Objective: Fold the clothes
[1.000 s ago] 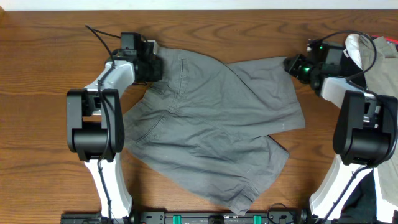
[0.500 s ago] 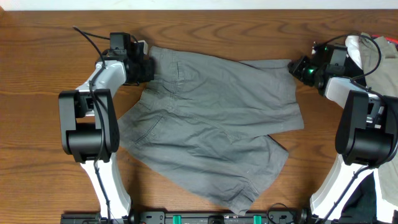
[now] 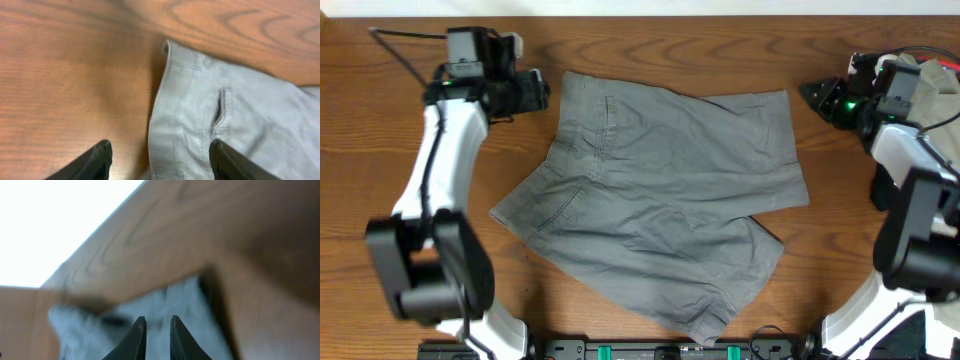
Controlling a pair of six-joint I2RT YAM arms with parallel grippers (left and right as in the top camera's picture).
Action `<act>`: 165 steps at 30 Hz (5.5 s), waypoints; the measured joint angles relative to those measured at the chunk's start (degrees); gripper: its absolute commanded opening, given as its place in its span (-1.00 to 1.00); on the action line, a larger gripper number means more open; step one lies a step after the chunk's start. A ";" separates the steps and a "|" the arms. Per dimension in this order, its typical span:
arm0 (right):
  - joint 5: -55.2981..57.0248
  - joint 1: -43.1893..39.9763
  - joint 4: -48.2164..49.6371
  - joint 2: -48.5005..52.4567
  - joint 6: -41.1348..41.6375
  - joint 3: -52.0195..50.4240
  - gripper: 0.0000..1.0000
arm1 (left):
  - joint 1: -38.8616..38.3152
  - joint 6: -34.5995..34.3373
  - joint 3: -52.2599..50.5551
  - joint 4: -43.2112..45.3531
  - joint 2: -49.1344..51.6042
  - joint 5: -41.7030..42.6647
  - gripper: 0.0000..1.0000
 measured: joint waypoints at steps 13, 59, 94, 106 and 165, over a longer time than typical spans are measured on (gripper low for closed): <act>19.89 12.72 -40.26 -5.66 -7.17 0.39 -0.65 | -2.89 5.25 -7.04 -12.55 0.09 0.00 0.09; 19.32 12.04 -60.83 -11.43 -18.91 35.54 -0.03 | 3.89 -0.37 -15.02 -22.73 -25.11 -8.11 0.66; 21.09 46.14 -64.30 -18.23 -21.42 -9.38 0.08 | 8.92 -15.04 -28.26 -15.72 -3.21 -12.04 -0.83; 23.02 57.59 -61.42 -18.23 -14.67 -19.10 0.11 | 8.92 -15.04 -28.28 -15.50 -3.21 -12.04 -0.83; 28.87 56.17 -54.99 -45.24 2.27 -27.15 0.07 | 8.92 -13.57 -28.26 -19.26 -17.38 -12.02 -0.88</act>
